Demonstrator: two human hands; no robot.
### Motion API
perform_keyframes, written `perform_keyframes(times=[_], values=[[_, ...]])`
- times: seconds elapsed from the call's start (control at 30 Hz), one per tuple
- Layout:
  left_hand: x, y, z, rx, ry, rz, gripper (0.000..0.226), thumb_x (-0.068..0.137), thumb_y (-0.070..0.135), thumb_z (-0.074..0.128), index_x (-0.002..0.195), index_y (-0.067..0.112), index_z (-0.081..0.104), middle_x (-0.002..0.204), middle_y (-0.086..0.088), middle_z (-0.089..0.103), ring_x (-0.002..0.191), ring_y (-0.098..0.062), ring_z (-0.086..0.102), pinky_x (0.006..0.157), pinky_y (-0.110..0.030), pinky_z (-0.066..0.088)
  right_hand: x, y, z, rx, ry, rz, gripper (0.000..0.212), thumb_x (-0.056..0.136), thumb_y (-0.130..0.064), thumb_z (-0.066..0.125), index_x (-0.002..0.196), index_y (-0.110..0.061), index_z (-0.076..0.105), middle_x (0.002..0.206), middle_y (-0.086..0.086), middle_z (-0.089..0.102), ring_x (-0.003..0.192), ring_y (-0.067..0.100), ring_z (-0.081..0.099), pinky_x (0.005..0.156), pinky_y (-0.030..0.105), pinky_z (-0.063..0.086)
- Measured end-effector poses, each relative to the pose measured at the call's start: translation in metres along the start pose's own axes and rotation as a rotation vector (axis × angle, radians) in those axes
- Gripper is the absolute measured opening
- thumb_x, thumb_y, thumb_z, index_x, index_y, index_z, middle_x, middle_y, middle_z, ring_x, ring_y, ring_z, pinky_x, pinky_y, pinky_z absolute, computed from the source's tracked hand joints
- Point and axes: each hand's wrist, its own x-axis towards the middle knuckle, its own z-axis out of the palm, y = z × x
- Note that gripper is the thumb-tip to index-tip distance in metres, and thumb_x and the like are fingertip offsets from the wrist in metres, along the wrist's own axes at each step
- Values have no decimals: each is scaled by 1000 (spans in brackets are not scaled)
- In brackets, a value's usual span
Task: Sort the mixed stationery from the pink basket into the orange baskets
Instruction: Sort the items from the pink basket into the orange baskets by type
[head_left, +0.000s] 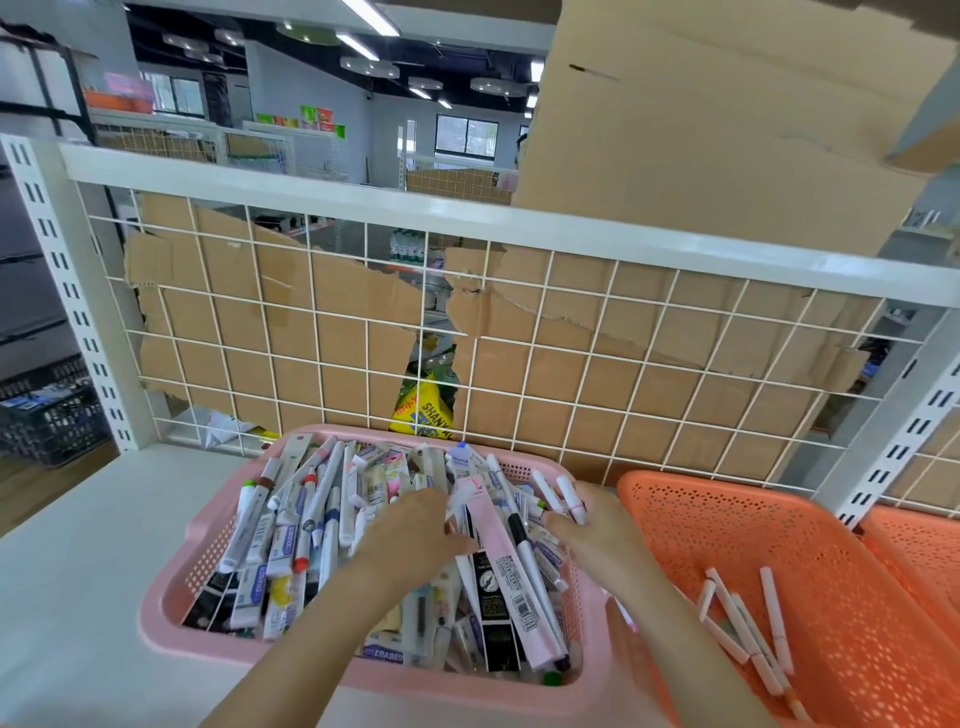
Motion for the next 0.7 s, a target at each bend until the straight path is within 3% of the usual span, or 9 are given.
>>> perform_keyframes(times=[0.1,0.23,0.3,0.4,0.5,0.6,0.7], values=[[-1,-5,-6,-195,11,34,28,90,30,59,77,13,40,69,0,42,55,-12,40,49,-19,32,0,4,-3,13,-1,-3,22,88,-16,58,69,-21,47,64,-1,48,54,14,45,55,27,35],[-4,-10,-17,-382,133,115,24,94,19,53,73,13,44,61,-2,43,50,-12,39,45,-14,33,-2,5,-10,60,33,-20,20,92,-15,52,74,-20,45,64,1,50,45,12,45,48,24,35],[-2,-15,-22,-500,228,121,19,95,16,51,78,7,47,60,-8,52,50,-14,41,42,-16,32,-4,6,-13,94,65,-33,19,93,-14,49,76,-19,44,66,4,52,42,14,48,45,27,38],[2,-23,-29,-601,442,121,24,95,19,50,77,4,48,63,-19,59,45,-15,42,43,-26,34,-8,12,-23,64,142,-42,22,93,-16,51,73,-19,42,70,11,55,50,24,48,54,35,44],[-1,-21,-37,-630,604,123,33,98,21,44,74,-2,47,48,-9,48,32,-7,39,36,-17,32,-17,24,-38,63,242,-33,23,92,-18,53,72,-16,43,68,13,55,56,26,47,58,40,44],[0,-12,-41,-791,598,165,24,100,18,39,79,7,42,51,-3,42,33,-11,40,36,-23,36,-30,41,-58,72,332,-18,19,93,-16,51,75,-10,45,65,10,51,57,25,45,59,42,43],[5,8,-34,-820,473,152,21,98,24,45,82,10,41,58,-7,35,34,-11,34,39,-23,31,-44,64,-84,110,392,42,21,94,-12,49,73,-12,43,60,5,45,53,21,41,56,40,37]])
